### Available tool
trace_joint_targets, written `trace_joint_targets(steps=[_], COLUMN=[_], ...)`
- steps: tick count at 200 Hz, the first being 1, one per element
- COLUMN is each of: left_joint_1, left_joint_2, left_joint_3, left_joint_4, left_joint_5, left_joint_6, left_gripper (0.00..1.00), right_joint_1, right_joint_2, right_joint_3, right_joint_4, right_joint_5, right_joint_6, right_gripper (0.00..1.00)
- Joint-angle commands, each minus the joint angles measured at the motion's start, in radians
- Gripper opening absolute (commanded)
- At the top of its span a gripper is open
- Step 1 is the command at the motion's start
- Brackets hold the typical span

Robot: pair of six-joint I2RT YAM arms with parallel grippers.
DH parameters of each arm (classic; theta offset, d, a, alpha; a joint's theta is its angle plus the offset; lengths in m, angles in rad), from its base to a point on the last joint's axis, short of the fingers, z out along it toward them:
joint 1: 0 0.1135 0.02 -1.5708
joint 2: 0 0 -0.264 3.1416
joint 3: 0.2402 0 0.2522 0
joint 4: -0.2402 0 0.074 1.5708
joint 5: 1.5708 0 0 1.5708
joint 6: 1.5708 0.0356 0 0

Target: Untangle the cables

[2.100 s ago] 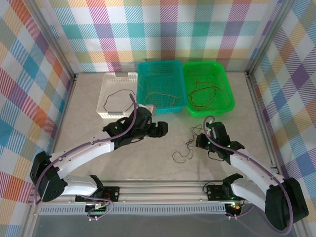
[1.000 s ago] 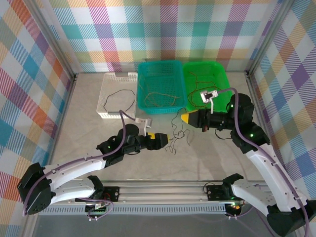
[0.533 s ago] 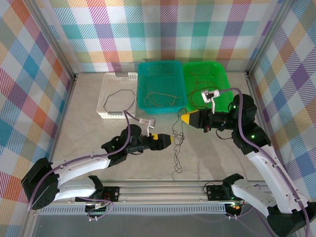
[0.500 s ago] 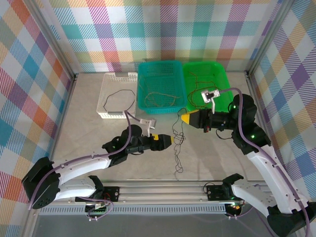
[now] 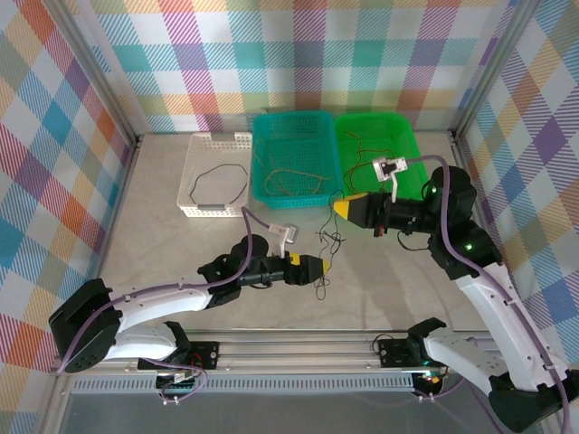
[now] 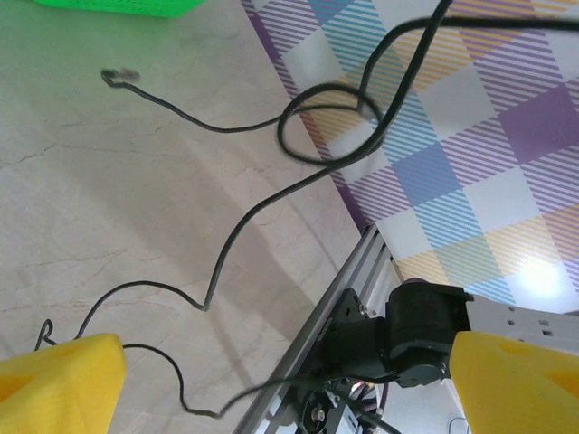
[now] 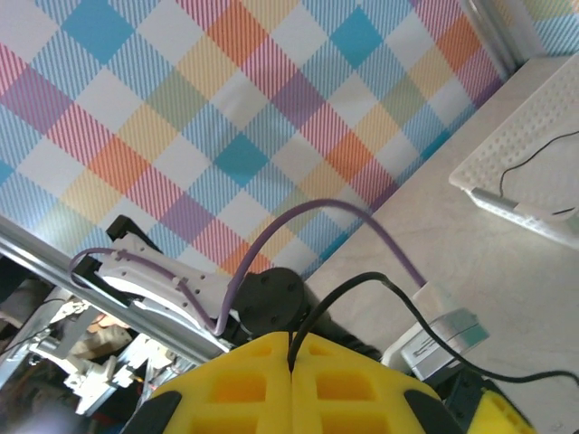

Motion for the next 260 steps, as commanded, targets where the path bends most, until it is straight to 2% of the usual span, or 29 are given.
trace_joint_targets(steps=[1,56,123,147,200,229,260], left_joint_1=[-0.014,-0.034,-0.09,-0.108,-0.112,-0.112,-0.112], left_joint_2=[-0.055,-0.073,-0.047,-0.052,-0.02,0.048,0.099], left_joint_3=[-0.031,-0.065,-0.028,-0.013,0.104,0.137,0.141], left_joint_4=[0.043,0.095,0.109,0.074,-0.161,-0.135,-0.142], left_joint_5=[0.011,0.013,0.035,0.012,-0.099,-0.055,-0.029], left_joint_6=[0.004,-0.006,0.035,0.069,0.208,0.225,0.238], left_gripper=[0.93,0.96,0.99,1.0,1.0,0.94,0.77], right_joint_1=[0.003,0.003,0.002,0.002,0.002,0.002,0.002], right_joint_2=[0.042,0.117,0.182,0.201,0.203,0.192,0.185], right_joint_3=[0.047,0.102,0.149,0.152,0.162,0.16,0.174], right_joint_4=[-0.054,-0.032,-0.047,-0.035,-0.006,0.003,-0.025], right_joint_5=[0.048,0.032,0.053,0.049,0.024,0.02,0.036], right_joint_6=[-0.06,-0.055,-0.066,-0.053,-0.018,-0.006,-0.022], right_gripper=[0.0,0.0,0.0,0.0,0.0,0.0,0.0])
